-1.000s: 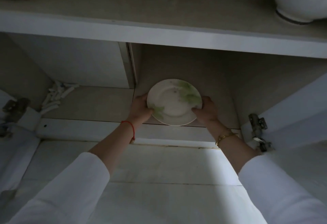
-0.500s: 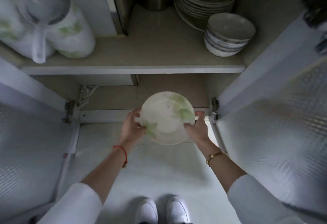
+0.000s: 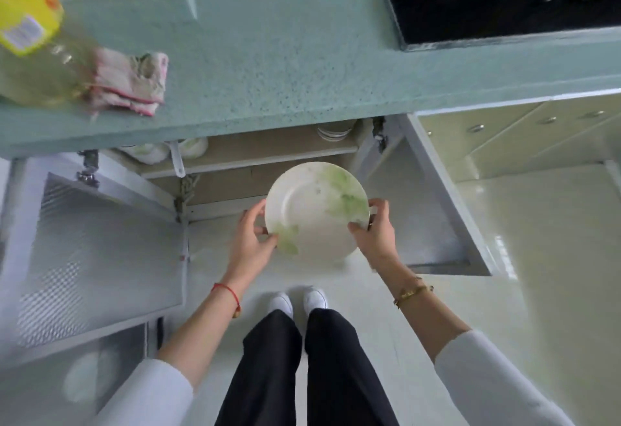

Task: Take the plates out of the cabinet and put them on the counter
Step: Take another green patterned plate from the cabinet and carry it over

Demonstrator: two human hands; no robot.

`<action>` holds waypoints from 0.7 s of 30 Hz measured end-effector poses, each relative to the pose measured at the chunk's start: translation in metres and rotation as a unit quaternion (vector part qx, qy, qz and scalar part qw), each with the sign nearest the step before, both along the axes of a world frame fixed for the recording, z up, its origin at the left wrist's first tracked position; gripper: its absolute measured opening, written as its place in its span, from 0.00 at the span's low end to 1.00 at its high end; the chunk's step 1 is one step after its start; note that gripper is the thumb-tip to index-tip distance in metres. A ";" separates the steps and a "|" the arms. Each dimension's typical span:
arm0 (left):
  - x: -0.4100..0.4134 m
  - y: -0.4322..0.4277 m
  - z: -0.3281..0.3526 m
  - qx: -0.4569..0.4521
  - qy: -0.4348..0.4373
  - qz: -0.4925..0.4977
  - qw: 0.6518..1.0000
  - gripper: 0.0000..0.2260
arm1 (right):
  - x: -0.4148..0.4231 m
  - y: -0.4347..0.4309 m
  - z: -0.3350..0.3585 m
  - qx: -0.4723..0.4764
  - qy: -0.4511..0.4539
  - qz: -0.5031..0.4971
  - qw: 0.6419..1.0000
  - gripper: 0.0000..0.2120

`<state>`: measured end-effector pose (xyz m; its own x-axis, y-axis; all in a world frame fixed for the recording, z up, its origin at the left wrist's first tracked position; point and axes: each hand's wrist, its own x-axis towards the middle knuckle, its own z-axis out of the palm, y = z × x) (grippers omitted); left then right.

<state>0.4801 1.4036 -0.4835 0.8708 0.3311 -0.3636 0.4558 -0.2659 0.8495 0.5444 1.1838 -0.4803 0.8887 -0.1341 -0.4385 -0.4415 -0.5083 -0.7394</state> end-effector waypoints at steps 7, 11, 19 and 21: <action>0.004 -0.011 0.170 0.014 -0.069 -0.075 0.995 0.32 | -0.027 -0.030 0.167 0.038 -0.086 -0.065 0.993 0.20; 0.022 -0.034 0.255 -0.010 -0.110 -0.139 0.984 0.33 | -0.044 -0.056 0.239 0.074 -0.133 -0.155 0.976 0.21; 0.049 -0.129 0.328 -0.077 -0.132 -0.302 0.941 0.32 | -0.098 -0.145 0.313 0.099 -0.192 -0.322 0.922 0.21; 0.051 -0.167 0.336 -0.084 -0.127 -0.344 0.927 0.32 | -0.115 -0.173 0.320 0.089 -0.200 -0.362 0.906 0.21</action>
<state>0.5314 1.2367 -0.1480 0.9193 -0.3764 -0.1146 0.0077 -0.2740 0.9617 0.4299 1.0103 -0.1607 0.6879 -0.7050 -0.1727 -0.2906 -0.0495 -0.9556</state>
